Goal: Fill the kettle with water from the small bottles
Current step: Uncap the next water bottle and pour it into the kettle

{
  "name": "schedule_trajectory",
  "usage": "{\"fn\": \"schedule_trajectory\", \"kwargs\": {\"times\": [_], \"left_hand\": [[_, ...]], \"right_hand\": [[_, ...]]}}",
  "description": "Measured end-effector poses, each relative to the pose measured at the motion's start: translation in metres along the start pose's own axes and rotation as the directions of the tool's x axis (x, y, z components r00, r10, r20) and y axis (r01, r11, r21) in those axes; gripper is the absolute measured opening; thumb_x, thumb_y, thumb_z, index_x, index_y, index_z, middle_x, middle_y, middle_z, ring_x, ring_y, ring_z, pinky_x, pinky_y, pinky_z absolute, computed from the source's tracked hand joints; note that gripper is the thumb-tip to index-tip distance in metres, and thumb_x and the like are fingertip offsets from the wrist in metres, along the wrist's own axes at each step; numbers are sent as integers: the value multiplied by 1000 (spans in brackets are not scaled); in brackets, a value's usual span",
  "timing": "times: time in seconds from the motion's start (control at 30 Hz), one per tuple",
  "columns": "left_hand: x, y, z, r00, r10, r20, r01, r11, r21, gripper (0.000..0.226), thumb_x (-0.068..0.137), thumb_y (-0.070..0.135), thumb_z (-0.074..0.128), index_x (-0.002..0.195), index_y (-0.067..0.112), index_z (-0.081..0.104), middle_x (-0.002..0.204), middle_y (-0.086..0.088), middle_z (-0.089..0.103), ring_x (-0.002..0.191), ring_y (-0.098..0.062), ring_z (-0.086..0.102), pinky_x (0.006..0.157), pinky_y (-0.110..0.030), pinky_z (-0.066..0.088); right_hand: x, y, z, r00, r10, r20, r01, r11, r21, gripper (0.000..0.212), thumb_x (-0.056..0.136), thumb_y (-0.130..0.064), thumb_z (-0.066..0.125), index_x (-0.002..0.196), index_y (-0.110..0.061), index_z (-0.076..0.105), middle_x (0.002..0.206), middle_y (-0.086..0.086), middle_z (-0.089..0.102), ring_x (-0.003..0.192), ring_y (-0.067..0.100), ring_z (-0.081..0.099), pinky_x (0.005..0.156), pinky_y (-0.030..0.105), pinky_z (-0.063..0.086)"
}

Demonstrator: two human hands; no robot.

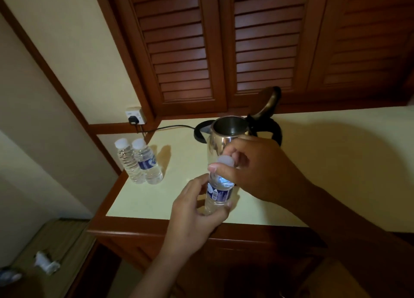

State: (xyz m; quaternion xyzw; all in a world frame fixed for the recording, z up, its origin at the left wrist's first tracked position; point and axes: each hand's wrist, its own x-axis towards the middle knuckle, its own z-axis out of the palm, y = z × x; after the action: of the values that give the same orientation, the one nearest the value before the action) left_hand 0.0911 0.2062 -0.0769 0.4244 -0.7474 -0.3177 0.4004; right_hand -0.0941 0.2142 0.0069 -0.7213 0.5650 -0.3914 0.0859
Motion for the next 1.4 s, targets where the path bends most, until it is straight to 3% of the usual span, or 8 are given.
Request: {"fn": "schedule_trajectory", "kwargs": {"times": [0.13,0.3,0.6,0.8,0.93,1.07,1.2,1.4], "left_hand": [[4,5,3,994,8,109,-3,999,-43,60,81,27,89,136,31,65,120,14,73,112,-10,68,85,-16,54],[11,13,1,969,-1,247,51,979,-196,57,82,10,88,133,29,68,116,9,77,112,-16,70,87,-24,58],[12,22,3,933,33,357,92,940,-329,47,87,-2,79,128,19,69,112,-4,78,102,-21,72,88,-35,56],[15,24,2,944,6,330,104,943,-316,46,88,1,78,126,24,69,108,7,77,100,-10,71,84,-24,56],[16,23,1,944,-14,329,120,944,-307,48,88,4,80,130,23,68,107,8,78,99,-8,73,83,-19,54],[16,15,0,956,-57,288,142,948,-284,47,89,8,81,130,28,68,109,7,78,102,-11,73,86,-25,58],[19,6,2,968,-103,230,164,949,-268,44,89,13,82,126,33,69,109,8,78,102,-10,72,89,-32,61],[26,-2,1,977,-134,164,171,957,-232,47,89,22,82,129,40,67,114,17,76,108,-5,70,89,-27,57]], "right_hand": [[-7,6,-18,997,-1,76,-2,999,44,29,87,-45,68,84,-16,67,76,-4,62,77,13,57,67,18,42],[-7,7,-42,973,-139,183,139,990,14,10,97,-25,65,101,-19,73,96,-10,64,96,-3,54,82,6,37],[-4,4,-64,901,-158,404,160,987,29,44,99,-3,57,131,-33,61,131,-17,61,123,-3,53,101,23,48],[1,-9,-55,969,-94,228,112,991,-69,38,92,-48,63,122,-26,69,121,-11,64,110,3,56,96,29,48],[0,-6,-51,968,-150,203,159,987,-27,23,98,-30,61,117,-21,71,110,-10,63,98,-6,53,87,8,38],[-8,10,-52,988,-104,113,98,994,56,32,100,-19,59,129,-29,64,121,-17,59,108,-3,55,90,7,40],[-25,44,-36,997,12,72,-18,996,90,33,105,-16,50,129,-34,64,128,-21,57,121,-6,51,98,6,37],[-60,95,18,928,366,-63,-355,924,144,8,98,-26,63,100,-32,68,102,-18,68,96,-6,62,77,5,44]]}}
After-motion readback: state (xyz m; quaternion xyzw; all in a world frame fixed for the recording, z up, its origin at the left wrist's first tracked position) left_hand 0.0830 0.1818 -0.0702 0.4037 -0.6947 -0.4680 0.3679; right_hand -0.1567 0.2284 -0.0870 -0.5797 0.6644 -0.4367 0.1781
